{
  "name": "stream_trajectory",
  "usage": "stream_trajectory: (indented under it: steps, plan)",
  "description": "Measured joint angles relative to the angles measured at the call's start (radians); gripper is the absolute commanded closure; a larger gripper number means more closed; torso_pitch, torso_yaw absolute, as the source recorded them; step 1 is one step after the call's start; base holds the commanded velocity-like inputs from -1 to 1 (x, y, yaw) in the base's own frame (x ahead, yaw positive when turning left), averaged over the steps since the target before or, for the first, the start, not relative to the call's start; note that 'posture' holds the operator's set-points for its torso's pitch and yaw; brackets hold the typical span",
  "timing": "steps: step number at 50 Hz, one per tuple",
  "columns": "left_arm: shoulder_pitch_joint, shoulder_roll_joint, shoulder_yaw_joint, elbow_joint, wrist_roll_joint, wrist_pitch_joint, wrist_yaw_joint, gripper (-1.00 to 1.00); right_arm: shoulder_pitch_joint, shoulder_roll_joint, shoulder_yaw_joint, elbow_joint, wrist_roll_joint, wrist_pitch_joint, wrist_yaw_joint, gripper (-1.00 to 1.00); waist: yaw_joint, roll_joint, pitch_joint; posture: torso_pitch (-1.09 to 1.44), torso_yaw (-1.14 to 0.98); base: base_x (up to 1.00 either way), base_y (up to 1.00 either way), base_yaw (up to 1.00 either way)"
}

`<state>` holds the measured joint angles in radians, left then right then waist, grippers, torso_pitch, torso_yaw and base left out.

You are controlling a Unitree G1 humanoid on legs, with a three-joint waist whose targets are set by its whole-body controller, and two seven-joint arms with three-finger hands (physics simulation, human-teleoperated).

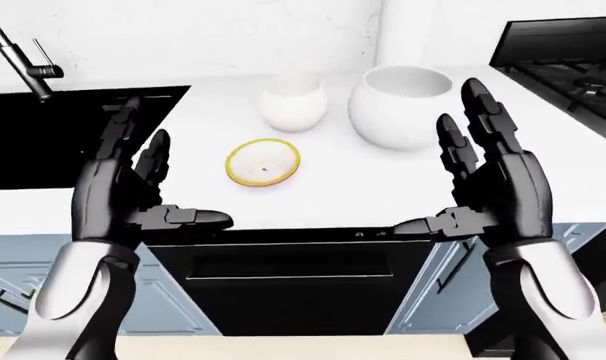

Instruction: Stack the bowls from largest to smallest.

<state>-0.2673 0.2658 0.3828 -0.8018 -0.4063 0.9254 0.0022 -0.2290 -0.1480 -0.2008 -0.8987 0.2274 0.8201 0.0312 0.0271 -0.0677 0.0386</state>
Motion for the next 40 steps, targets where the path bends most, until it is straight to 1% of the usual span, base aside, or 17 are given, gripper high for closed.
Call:
stream_trajectory:
  steps: [2,5,8,9,10,11,12,13,17,20,26,30,35,40]
  plan:
    - [0.002,0.002,0.0,0.003,-0.008,-0.004,-0.002,-1.0,0.0,0.002,0.0,0.0,-0.002,0.002,0.001,-1.0,0.001,0.017,0.003,0.0,0.0,0.27,0.9,0.0]
    - [0.001,0.008,0.003,0.013,-0.019,0.0,-0.002,-1.0,-0.005,0.004,-0.005,-0.001,0.0,0.006,0.0,-1.0,0.01,0.044,0.002,0.0,0.0,0.19,0.91,0.0]
    - [0.004,0.011,0.002,0.022,-0.02,-0.008,0.0,-1.0,-0.007,0.004,-0.009,-0.009,0.006,0.0,0.0,-1.0,0.022,0.077,-0.007,0.0,0.0,0.06,0.73,0.0]
    - [0.003,0.012,0.003,0.024,-0.02,-0.01,0.0,-1.0,-0.007,0.004,-0.01,-0.013,0.01,-0.005,0.001,-1.0,0.023,0.097,-0.013,0.0,0.0,0.0,0.08,0.0]
    - [0.001,0.013,0.004,0.023,-0.021,-0.011,0.001,-1.0,-0.009,0.003,-0.012,-0.015,0.015,-0.008,0.001,-1.0,0.025,0.144,-0.016,0.0,0.0,0.0,0.0,0.0]
    - [0.002,0.018,0.011,0.03,-0.022,-0.009,0.002,-1.0,-0.008,0.015,-0.008,-0.009,0.022,-0.008,0.002,-1.0,0.024,0.159,-0.015,0.0,0.0,0.0,0.0,0.0]
    - [0.008,0.018,0.021,0.039,-0.022,0.0,0.007,-1.0,-0.004,0.021,0.001,0.001,0.032,-0.002,0.003,-1.0,0.024,0.152,0.006,0.0,0.0,0.0,0.0,0.0]
    - [0.012,0.018,0.028,0.043,-0.023,0.012,0.012,-1.0,0.0,0.019,0.003,0.002,0.045,0.009,0.003,-1.0,0.03,0.147,0.013,0.0,0.0,0.0,0.0,0.0]
    - [-0.003,0.031,0.037,0.018,-0.033,0.021,0.023,-1.0,-0.024,0.0,-0.023,-0.04,0.081,0.016,-0.013,-1.0,0.013,0.11,0.0,0.0,0.0,0.0,0.0,0.0]
    - [-0.011,0.036,0.033,0.01,-0.04,0.001,0.021,-1.0,-0.031,-0.007,-0.023,-0.061,0.093,-0.011,-0.019,-1.0,-0.001,0.097,-0.007,0.0,0.0,0.0,0.0,0.0]
    - [0.001,0.037,0.032,0.013,-0.044,0.017,0.027,-1.0,-0.028,-0.017,-0.023,-0.045,0.111,-0.002,-0.021,-1.0,-0.005,0.089,-0.011,0.0,0.0,0.0,0.0,0.0]
    - [-0.001,0.036,0.026,-0.002,-0.043,0.037,0.03,-1.0,-0.027,-0.024,-0.04,-0.04,0.121,0.012,-0.025,-1.0,-0.003,0.086,-0.01,0.0,0.0,0.0,0.0,0.0]
    - [-0.014,0.039,0.016,-0.018,-0.04,0.042,0.025,-1.0,-0.05,-0.043,-0.055,-0.081,0.145,0.044,-0.038,-1.0,-0.003,0.09,-0.007,0.0,0.0,0.0,0.0,0.0]
    - [-0.035,0.047,0.028,-0.058,-0.057,0.084,0.029,-1.0,-0.072,-0.06,-0.08,-0.107,0.182,0.07,-0.05,-1.0,-0.007,0.087,-0.003,0.0,0.0,0.0,0.0,0.0]
